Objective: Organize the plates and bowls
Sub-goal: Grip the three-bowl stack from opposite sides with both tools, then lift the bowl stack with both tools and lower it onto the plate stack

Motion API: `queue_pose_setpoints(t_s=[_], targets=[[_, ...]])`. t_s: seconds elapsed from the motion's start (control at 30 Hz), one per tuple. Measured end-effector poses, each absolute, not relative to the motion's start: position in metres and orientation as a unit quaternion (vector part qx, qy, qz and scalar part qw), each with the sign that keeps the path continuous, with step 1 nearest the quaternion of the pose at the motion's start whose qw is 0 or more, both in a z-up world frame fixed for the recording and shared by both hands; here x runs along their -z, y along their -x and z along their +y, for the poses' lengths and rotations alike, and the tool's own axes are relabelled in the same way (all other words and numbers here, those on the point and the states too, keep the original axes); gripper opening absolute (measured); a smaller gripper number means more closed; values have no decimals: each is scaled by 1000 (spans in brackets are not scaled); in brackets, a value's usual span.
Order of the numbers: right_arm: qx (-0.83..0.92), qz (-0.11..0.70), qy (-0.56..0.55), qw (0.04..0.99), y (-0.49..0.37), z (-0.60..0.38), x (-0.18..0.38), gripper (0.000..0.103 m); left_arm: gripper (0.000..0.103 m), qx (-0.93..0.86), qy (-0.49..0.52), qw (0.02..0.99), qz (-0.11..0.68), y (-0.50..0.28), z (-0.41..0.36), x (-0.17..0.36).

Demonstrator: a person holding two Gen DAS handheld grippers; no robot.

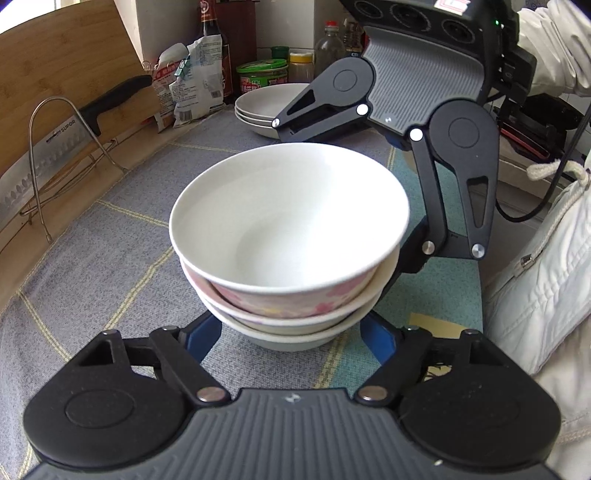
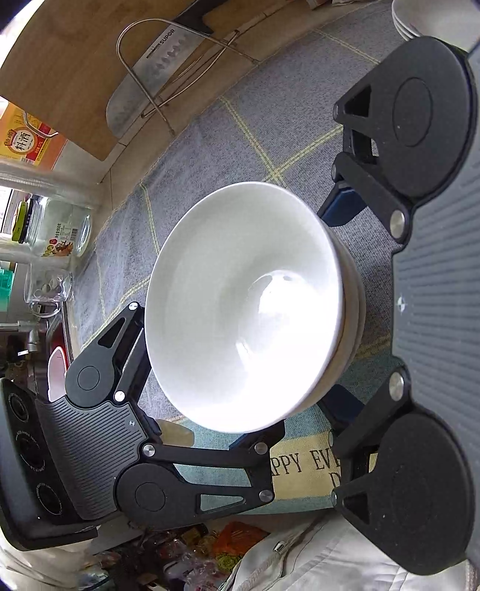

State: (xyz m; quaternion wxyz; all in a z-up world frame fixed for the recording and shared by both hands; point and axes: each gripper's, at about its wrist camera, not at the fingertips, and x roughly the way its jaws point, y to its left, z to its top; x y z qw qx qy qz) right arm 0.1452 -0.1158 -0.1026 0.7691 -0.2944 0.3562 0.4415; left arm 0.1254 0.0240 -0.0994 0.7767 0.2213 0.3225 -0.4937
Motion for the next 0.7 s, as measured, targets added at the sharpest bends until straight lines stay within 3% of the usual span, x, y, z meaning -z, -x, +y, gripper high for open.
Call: queue_pose_setpoints(t_s=[0.7], targets=[[-459, 371, 275, 759, -151, -115, 100, 91, 81, 511, -216, 763, 332, -133, 24, 99]])
